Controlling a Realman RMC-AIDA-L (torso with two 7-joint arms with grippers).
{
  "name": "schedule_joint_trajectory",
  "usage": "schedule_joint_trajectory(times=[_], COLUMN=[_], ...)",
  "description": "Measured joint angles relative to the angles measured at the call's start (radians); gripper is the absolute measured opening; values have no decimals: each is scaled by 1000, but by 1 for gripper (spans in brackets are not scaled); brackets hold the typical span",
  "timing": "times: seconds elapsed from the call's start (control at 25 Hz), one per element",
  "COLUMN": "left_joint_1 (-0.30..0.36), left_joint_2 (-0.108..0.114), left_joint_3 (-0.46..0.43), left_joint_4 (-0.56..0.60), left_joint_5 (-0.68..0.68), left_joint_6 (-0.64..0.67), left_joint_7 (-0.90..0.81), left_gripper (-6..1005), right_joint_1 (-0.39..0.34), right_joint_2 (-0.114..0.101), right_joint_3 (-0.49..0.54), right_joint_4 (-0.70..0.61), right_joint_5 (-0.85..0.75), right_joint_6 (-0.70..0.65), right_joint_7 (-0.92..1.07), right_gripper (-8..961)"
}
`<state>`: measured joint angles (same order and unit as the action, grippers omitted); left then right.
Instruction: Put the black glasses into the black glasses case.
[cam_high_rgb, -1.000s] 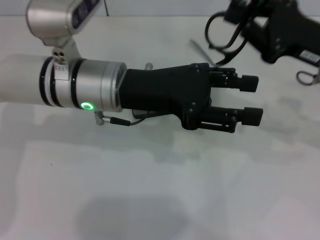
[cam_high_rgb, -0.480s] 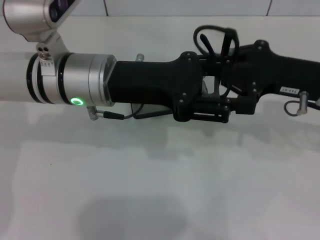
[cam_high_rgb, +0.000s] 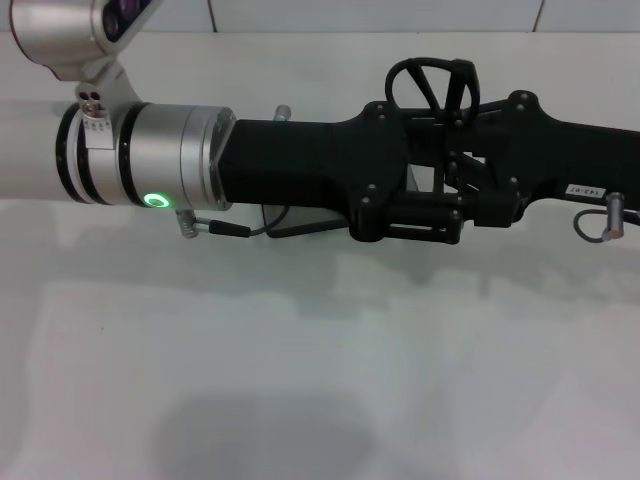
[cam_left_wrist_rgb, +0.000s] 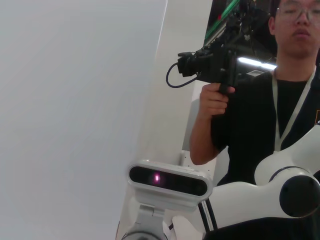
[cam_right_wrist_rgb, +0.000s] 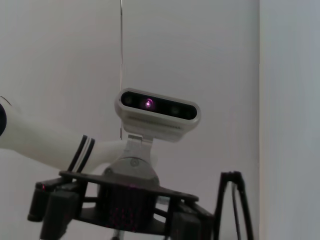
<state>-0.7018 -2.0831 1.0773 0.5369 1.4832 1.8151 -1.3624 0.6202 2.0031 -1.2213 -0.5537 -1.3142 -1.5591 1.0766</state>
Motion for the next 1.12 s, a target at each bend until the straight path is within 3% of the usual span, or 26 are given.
schedule_joint_trajectory(times=[0.36, 0.52, 0.6, 0.8, 1.04, 1.12], left_joint_1=[16, 74, 109, 186, 186, 180], left_joint_2=[4, 22, 28, 26, 19, 17], left_joint_3=[-6, -100, -166, -297, -306, -305], left_joint_4=[0, -1, -5, -2, -11, -11], left_joint_5=[-6, -4, -3, -6, 0, 0], left_joint_6=[4, -25, -62, -187, -262, -265], left_joint_7=[1, 4, 5, 14, 15, 15], left_gripper=[707, 708, 708, 708, 707, 707], right_joint_1=[-34, -71, -105, -199, -203, -196], right_joint_2=[-9, 17, 22, 22, 24, 25], right_joint_3=[45, 13, -65, -400, -589, -677], right_joint_4=[-27, -190, -304, -573, -631, -628], right_joint_5=[-19, -172, -230, -332, -403, -432], right_joint_6=[70, 202, 293, 671, 891, 1026], right_joint_7=[-28, 6, 54, 123, 130, 130], right_gripper=[126, 128, 129, 132, 136, 137])
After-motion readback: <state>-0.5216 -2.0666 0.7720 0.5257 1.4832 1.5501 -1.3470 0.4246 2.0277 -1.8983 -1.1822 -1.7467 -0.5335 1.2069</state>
